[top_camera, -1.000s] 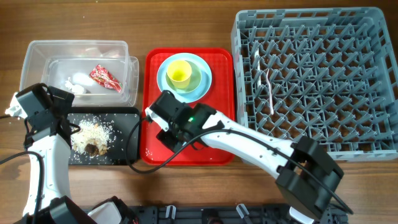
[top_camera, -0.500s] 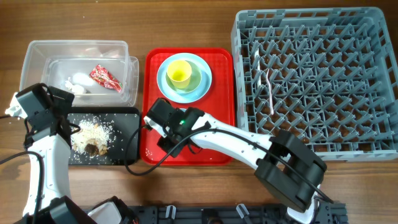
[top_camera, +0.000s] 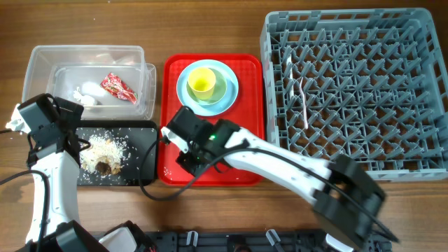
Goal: Sort waste into correct bins and load items into the dishwasher rack
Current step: 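Lift the blue bowl and place it upside down in the rack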
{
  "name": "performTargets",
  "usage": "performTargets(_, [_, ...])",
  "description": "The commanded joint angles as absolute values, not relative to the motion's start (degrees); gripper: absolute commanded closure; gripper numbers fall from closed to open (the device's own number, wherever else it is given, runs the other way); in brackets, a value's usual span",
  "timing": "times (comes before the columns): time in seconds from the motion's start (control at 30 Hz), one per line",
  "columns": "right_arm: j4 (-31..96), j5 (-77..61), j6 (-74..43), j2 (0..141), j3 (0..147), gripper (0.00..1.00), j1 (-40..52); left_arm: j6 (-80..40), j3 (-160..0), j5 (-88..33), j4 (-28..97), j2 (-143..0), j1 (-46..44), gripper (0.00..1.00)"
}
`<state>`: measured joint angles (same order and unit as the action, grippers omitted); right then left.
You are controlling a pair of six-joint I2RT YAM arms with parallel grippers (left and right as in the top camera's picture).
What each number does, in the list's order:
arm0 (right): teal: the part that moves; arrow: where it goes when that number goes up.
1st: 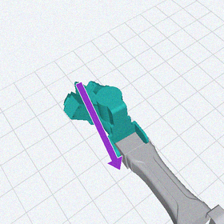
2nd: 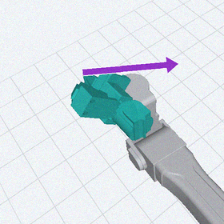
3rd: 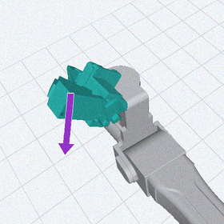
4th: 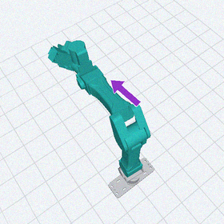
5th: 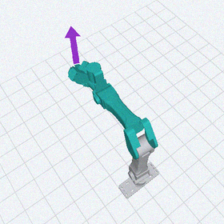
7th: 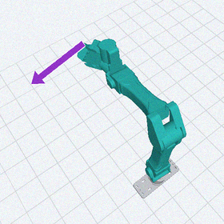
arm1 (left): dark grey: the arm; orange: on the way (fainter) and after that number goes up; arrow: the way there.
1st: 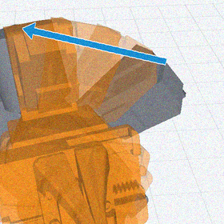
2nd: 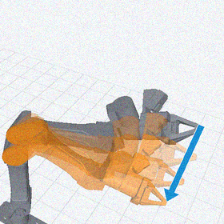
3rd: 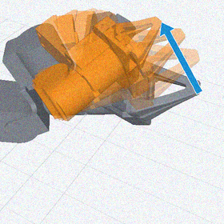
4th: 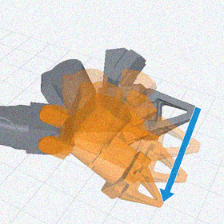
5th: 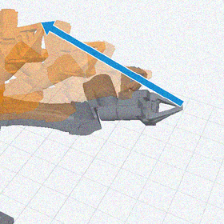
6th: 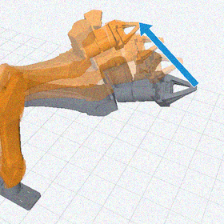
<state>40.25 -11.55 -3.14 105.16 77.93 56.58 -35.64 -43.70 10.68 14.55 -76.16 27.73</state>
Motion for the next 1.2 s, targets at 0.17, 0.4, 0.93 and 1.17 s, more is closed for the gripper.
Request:
performTargets(0.17, [39.4, -18.3, -7.9, 84.1, 80.1, 0.96, 48.2, -34.7, -44.4, 11.0, 14.4, -75.5, 28.0, 0.00])
performTargets(0.4, [35.9, -39.4, -7.4, 77.4, 80.1, 0.96, 23.9, -34.8, -44.4, 11.0, 14.4, -75.5, 28.0, 0.00])
performTargets(0.93, [-12.2, -88.9, -29.8, 105.3, 80.0, 0.96, -11.0, -34.8, -44.4, 11.0, 14.4, -75.5, 28.0, 0.00])
performTargets(1.17, [-34.2, -89.5, -45.5, 118.6, 80.0, 0.96, -12.3, -34.8, -44.4, 11.0, 14.4, -75.5, 28.0, 0.00])
